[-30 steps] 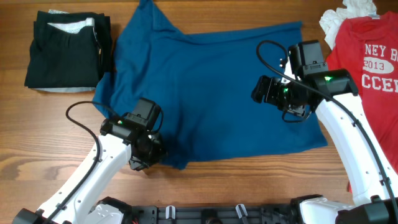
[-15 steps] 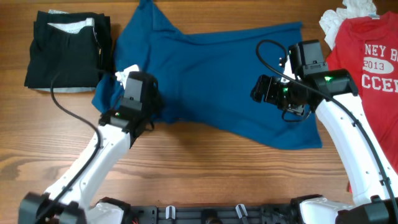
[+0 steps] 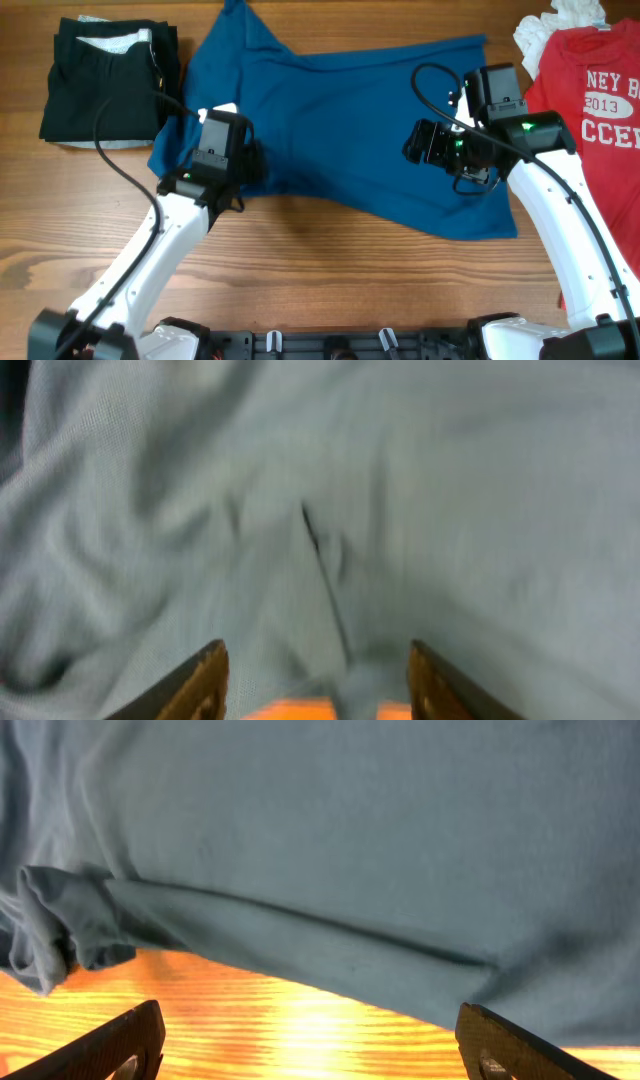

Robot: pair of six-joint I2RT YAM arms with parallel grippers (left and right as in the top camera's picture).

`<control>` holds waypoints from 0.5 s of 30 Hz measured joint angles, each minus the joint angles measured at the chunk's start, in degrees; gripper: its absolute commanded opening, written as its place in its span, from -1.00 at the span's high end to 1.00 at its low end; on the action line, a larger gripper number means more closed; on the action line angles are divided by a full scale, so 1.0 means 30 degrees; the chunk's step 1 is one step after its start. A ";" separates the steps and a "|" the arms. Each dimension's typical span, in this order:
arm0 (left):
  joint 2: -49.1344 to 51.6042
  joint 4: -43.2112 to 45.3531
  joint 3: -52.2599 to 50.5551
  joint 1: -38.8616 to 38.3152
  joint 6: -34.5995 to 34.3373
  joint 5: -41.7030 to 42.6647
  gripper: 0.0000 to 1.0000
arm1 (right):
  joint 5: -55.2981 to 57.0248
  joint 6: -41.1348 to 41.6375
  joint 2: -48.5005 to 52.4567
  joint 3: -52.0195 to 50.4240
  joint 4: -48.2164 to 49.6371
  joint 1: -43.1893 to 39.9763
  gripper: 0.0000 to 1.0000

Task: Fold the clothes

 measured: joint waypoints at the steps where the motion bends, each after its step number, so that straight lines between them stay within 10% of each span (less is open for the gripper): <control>1: -0.0138 -0.0816 0.0051 -0.0095 0.0117 0.0211 -0.13 | 0.0000 0.0000 0.0000 0.0000 0.0146 0.0000 -0.88; 15: 0.3636 -0.1435 -0.0372 -0.1734 -0.0146 0.1078 0.14 | -0.0342 0.0000 0.0000 0.0000 0.0750 0.0000 -0.88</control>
